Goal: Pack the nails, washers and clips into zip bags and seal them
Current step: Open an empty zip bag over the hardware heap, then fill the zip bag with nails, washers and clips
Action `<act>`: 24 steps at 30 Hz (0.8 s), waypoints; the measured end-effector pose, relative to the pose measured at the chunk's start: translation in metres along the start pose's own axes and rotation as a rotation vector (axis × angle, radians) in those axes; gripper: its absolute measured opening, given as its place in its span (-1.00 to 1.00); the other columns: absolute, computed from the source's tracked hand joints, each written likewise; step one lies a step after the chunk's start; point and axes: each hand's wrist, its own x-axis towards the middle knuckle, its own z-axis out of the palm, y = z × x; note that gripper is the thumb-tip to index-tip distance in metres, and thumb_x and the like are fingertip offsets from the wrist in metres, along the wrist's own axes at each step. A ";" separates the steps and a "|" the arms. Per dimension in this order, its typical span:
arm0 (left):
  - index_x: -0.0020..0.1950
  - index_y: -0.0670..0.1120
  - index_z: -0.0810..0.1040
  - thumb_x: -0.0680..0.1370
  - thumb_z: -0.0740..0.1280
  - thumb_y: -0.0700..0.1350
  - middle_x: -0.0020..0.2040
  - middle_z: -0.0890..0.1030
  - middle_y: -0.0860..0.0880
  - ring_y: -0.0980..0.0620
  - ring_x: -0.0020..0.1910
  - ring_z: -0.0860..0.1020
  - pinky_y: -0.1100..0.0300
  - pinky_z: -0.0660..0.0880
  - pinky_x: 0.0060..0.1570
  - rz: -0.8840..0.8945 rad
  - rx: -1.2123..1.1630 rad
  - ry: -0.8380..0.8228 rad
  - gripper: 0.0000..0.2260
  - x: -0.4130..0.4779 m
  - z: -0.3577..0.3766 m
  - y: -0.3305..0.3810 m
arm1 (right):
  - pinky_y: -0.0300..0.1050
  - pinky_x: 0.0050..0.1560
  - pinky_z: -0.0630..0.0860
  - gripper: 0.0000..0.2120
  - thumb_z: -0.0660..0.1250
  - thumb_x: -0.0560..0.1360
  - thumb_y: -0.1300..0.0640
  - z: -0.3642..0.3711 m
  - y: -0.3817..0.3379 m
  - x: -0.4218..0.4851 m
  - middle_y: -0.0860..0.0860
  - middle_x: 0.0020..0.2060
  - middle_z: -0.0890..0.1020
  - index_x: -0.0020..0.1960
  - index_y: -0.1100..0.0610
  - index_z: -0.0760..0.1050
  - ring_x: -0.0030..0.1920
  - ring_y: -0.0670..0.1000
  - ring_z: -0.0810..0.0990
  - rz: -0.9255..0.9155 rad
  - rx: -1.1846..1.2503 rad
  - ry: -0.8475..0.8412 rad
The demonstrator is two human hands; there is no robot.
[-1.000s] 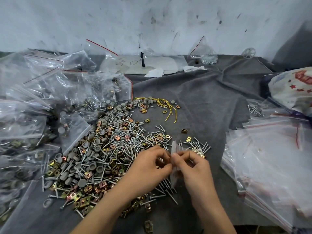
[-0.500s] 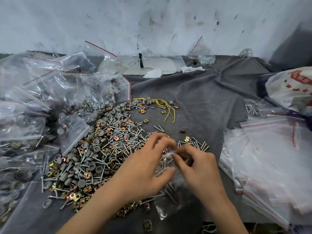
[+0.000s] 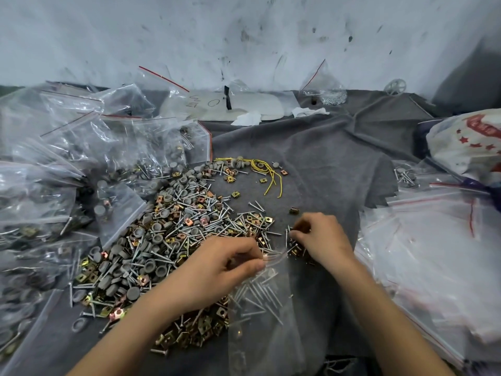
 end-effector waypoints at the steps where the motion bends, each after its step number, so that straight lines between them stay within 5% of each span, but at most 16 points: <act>1: -0.17 0.06 0.55 0.55 0.35 -0.08 -0.28 0.53 0.19 0.22 -0.27 0.50 0.43 0.34 -0.27 0.008 0.003 -0.015 -0.89 -0.001 0.001 -0.002 | -0.08 0.00 0.50 -0.83 0.42 0.45 -0.01 0.002 -0.004 0.001 0.02 -0.02 0.65 0.02 -0.04 0.58 0.05 0.14 0.59 0.005 -0.055 0.020; 7: 0.01 -0.03 0.66 0.51 0.37 -0.06 0.07 0.58 0.16 0.23 0.02 0.55 0.34 0.48 0.04 0.075 0.178 0.031 -0.87 -0.002 0.003 -0.011 | -0.07 -0.11 0.38 -0.74 0.37 0.46 0.08 0.015 -0.026 0.006 0.09 0.05 0.59 0.13 0.04 0.44 0.07 0.20 0.56 -0.046 -0.188 0.045; 11: 0.05 -0.02 0.67 0.50 0.41 -0.14 0.03 0.61 0.14 0.25 -0.01 0.56 0.32 0.50 0.03 0.116 0.246 0.050 -0.86 -0.001 0.001 -0.013 | 0.00 0.04 0.49 -0.67 0.38 0.46 0.11 0.016 -0.031 0.009 0.12 0.08 0.56 0.19 0.12 0.42 0.11 0.20 0.55 -0.034 -0.121 -0.058; 15: 0.07 -0.02 0.64 0.53 0.38 -0.18 -0.02 0.58 0.15 0.26 -0.05 0.54 0.42 0.43 -0.03 0.110 0.212 0.037 -0.85 -0.002 -0.002 -0.015 | -0.25 -0.22 0.45 -0.92 0.36 0.43 0.23 -0.002 -0.030 0.008 -0.08 -0.30 0.58 -0.10 0.13 0.61 -0.19 -0.04 0.56 -0.146 0.285 0.003; 18: 0.04 -0.04 0.60 0.56 0.34 -0.19 0.00 0.54 0.14 0.23 -0.02 0.52 0.39 0.42 -0.01 0.104 0.202 0.060 -0.89 0.000 -0.002 -0.015 | -0.44 -0.41 0.29 -0.77 0.33 0.41 0.28 -0.024 -0.035 0.000 -0.21 -0.48 0.54 -0.31 -0.01 0.58 -0.42 -0.24 0.46 -0.255 0.542 0.046; 22: 0.01 -0.05 0.57 0.57 0.32 -0.21 -0.02 0.51 0.15 0.24 -0.02 0.49 0.43 0.37 -0.01 0.098 0.193 0.042 -0.91 0.005 0.002 -0.014 | -0.50 -0.30 0.34 -0.75 0.35 0.38 0.29 -0.033 -0.039 0.002 -0.18 -0.36 0.55 -0.31 -0.05 0.55 -0.31 -0.21 0.50 -0.325 0.269 0.053; 24: 0.01 -0.05 0.57 0.57 0.32 -0.21 -0.03 0.50 0.16 0.25 -0.02 0.47 0.45 0.36 0.00 0.088 0.179 0.034 -0.91 0.005 0.006 -0.014 | -0.35 -0.09 0.48 -0.88 0.38 0.43 0.22 -0.025 -0.035 0.008 -0.04 -0.19 0.63 -0.15 0.01 0.62 -0.12 -0.03 0.60 -0.228 0.037 -0.077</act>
